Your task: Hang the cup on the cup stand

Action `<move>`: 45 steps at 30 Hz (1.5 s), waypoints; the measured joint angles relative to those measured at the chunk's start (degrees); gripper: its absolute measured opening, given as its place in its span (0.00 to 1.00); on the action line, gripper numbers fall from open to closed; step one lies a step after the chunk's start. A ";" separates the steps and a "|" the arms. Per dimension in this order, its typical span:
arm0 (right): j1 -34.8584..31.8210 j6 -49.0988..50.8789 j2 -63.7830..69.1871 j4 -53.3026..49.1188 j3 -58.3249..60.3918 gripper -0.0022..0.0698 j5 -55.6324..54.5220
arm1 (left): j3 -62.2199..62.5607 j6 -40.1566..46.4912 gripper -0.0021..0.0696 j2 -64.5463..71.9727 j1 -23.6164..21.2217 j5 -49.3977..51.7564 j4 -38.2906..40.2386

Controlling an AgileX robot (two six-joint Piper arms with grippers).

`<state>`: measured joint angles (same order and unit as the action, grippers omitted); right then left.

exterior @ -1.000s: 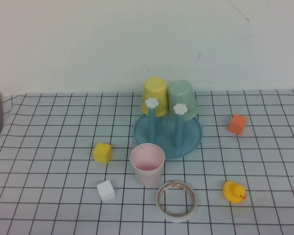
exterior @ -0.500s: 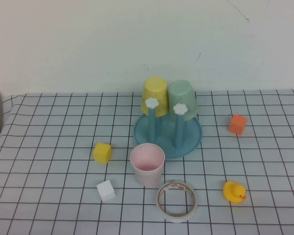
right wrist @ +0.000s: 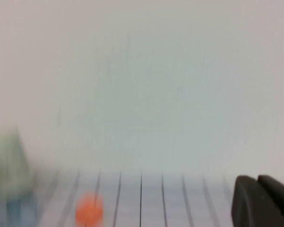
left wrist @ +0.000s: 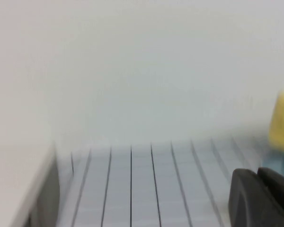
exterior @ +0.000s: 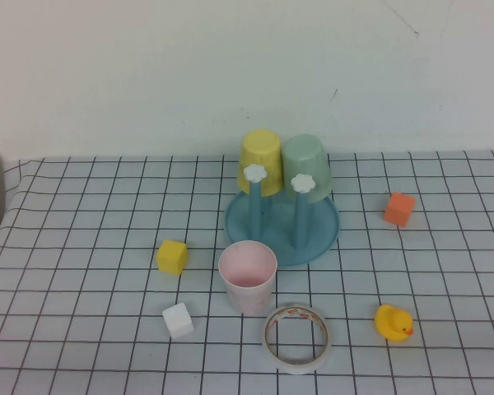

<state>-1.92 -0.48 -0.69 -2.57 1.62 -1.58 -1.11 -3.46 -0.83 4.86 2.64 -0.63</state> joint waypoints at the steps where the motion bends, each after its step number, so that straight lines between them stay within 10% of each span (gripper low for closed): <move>1: 0.00 0.00 0.00 0.00 0.00 0.03 -3.99 | 0.00 0.10 0.03 0.00 0.00 -3.48 0.00; 11: 0.00 0.00 0.00 0.14 0.00 0.03 -43.85 | 0.00 -1.29 0.03 0.00 0.00 -33.31 -0.25; 21: 0.00 7.42 -0.04 0.60 0.00 0.03 -46.13 | 0.00 -6.28 0.03 0.00 0.00 -41.42 -1.30; 33: 0.00 4.14 4.52 1.74 -23.82 0.03 7.28 | 26.70 -3.05 0.03 4.39 0.00 11.87 -2.57; 45: 0.00 -25.12 33.63 24.33 -36.47 0.03 43.05 | 22.11 -1.18 0.03 13.10 0.00 19.47 -3.47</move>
<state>-1.92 -25.60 32.94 21.76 -34.85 41.47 20.99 -4.63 12.27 4.86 22.11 -4.10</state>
